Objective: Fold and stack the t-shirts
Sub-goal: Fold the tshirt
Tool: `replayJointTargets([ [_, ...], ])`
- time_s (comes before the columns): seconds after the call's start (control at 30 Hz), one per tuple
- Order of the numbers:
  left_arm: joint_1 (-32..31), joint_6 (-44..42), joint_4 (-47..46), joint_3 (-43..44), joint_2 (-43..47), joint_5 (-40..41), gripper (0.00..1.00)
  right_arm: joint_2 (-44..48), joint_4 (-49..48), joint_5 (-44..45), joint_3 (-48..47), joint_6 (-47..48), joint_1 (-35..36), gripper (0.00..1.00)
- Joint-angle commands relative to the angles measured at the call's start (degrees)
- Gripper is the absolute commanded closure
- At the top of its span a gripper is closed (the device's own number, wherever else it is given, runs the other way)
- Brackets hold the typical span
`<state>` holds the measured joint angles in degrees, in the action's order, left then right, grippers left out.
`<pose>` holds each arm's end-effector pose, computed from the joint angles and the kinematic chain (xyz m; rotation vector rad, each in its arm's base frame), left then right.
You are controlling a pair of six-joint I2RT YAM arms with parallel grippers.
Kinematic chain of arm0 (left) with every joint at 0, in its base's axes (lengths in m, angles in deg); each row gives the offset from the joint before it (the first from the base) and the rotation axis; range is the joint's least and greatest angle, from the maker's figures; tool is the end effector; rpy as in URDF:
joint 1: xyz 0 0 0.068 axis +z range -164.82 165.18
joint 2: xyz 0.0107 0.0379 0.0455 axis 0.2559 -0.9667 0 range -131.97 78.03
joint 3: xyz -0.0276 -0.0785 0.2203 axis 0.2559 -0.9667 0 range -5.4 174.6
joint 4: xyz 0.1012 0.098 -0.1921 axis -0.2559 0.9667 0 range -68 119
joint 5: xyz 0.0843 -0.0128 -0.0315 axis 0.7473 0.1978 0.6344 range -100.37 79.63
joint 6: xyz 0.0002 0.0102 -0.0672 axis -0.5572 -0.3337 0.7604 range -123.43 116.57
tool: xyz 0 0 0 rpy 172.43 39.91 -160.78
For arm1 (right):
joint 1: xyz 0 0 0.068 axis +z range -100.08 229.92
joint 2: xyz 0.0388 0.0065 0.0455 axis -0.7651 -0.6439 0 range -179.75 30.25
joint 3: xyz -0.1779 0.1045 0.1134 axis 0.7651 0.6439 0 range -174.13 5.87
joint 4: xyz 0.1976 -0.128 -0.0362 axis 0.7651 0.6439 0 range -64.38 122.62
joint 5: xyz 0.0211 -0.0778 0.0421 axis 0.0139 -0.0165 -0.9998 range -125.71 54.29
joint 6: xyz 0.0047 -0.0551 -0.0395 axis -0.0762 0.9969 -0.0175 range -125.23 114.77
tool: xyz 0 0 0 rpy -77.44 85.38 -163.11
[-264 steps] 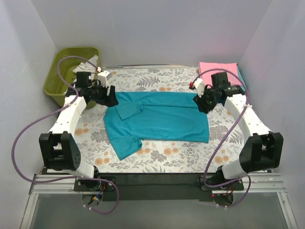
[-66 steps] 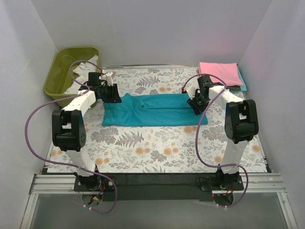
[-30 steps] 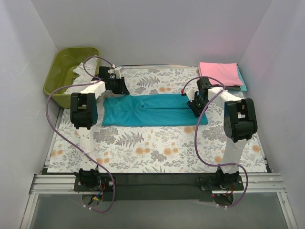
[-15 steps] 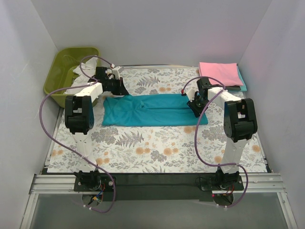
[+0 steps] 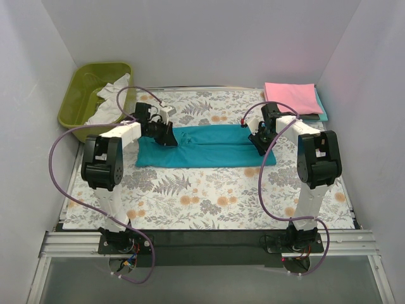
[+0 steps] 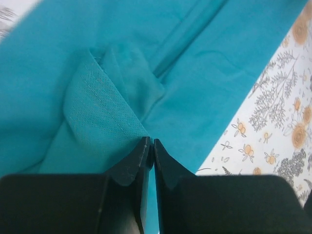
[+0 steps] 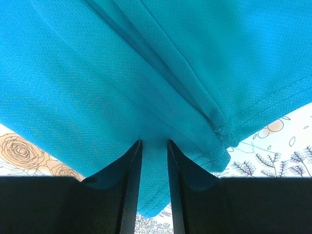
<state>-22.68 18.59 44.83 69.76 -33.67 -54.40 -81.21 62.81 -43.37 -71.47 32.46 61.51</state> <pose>0.3647 -0.0887 0.1425 -0.0345 2.5939 -1.1892 0.3505 0.0792 0.1279 -1.1926 2.5260 0.0785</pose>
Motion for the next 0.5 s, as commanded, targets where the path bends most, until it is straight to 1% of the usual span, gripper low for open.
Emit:
replayJointTargets([
  [0.0,-1.72,-4.44,0.64,-1.76,2.1,0.26,0.89,1.16,1.22,0.89,-0.62,0.72,-0.17,0.71],
  [0.07,-1.81,-5.84,1.42,-2.82,2.71,0.43,0.82,1.24,1.31,0.98,-0.79,0.8,-0.17,0.71],
  [0.1,-1.81,-6.2,1.95,-2.82,3.5,1.05,0.77,1.24,1.39,0.89,-1.06,0.72,-0.26,0.71],
  [0.17,-1.81,-6.99,4.23,-1.86,4.56,1.66,0.74,1.33,1.92,0.46,-2.19,0.72,-0.17,0.71],
  [0.23,-1.11,-6.29,5.2,-1.24,6.4,1.15,0.68,1.42,2.36,0.02,-3.34,0.37,-0.17,0.71],
  [0.33,0.3,-3.66,5.92,0.34,9.55,-0.79,0.66,1.95,2.97,-1.82,-6.5,-0.6,-0.26,0.71],
  [0.47,0.47,3.37,0.13,-1.15,12.47,0.78,0.66,1.69,3.5,-3.93,-12.37,-2.09,-0.17,0.71],
])
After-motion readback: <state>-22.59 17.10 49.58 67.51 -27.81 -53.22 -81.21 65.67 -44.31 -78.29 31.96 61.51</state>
